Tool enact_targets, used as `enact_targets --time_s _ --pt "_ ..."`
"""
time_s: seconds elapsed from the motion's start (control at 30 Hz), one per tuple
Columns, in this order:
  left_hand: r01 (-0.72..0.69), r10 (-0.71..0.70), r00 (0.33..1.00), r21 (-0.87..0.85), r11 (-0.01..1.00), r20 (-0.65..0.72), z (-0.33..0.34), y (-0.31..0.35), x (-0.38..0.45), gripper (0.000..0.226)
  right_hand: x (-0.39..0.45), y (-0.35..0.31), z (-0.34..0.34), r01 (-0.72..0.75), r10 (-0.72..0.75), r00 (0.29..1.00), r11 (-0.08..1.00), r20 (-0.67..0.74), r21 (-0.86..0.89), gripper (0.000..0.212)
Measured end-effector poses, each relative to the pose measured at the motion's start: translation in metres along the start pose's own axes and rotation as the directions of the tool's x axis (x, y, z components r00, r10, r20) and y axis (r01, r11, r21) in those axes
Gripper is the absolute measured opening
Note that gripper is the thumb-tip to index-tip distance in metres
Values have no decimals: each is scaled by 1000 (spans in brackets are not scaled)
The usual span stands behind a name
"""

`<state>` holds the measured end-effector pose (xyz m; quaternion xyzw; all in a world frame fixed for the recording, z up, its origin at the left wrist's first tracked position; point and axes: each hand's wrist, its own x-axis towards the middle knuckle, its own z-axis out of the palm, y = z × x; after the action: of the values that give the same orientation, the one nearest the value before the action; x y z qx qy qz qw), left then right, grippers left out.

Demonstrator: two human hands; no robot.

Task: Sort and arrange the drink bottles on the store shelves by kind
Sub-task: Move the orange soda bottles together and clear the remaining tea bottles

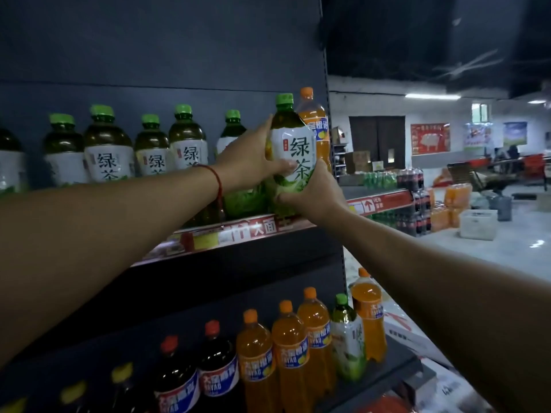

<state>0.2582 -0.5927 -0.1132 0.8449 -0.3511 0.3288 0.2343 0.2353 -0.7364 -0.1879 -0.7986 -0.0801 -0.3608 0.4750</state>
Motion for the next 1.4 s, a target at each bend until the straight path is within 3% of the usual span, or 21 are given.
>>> enact_targets --time_s 0.17,0.33,0.4,0.47,0.53,0.6,0.73,0.8,0.9,0.97,1.1,1.23,1.4 --pt "6 17 999 416 909 -52 9 -12 20 84 26 17 15 -48 43 998 989 -39 -138 87" --pt "-1 24 999 502 865 -40 21 -22 23 78 37 25 17 2 -12 1000 948 -27 -319 102" --pt "-3 27 999 520 854 -39 25 -26 22 84 41 29 13 9 -3 1000 940 20 -341 96" --pt "-16 26 1000 562 827 -10 29 -28 20 104 47 33 2 5 6 999 978 50 -208 67" --pt "-19 5 1000 604 797 25 32 -29 16 123 54 37 -11 -34 33 999 999 -32 -39 50" --pt "-8 -9 1000 608 794 26 34 -30 16 131 65 45 -22 -82 86 990 996 -111 36 55" --pt "3 -1 1000 613 790 -4 38 -30 18 133 88 46 -30 -187 191 980 980 -62 64 77" --pt "10 -1 1000 620 785 -15 39 -31 19 133 99 47 -31 -270 277 961 949 -21 161 86" --pt "19 -13 1000 628 778 -14 42 -31 19 133 107 56 -26 -349 323 935 912 148 214 91" --pt "24 -15 1000 637 770 -19 43 -31 20 132 107 65 -18 -335 294 934 918 205 211 75" --pt "37 -12 999 679 733 -41 46 -31 22 131 102 72 -11 -262 241 965 928 107 265 59" --pt "76 -42 997 708 702 -66 50 -29 23 129 91 70 -15 -167 176 984 963 -23 213 72" --pt "74 -42 997 710 700 -62 48 -28 20 130 68 64 -49 -33 33 990 999 -140 3 85"
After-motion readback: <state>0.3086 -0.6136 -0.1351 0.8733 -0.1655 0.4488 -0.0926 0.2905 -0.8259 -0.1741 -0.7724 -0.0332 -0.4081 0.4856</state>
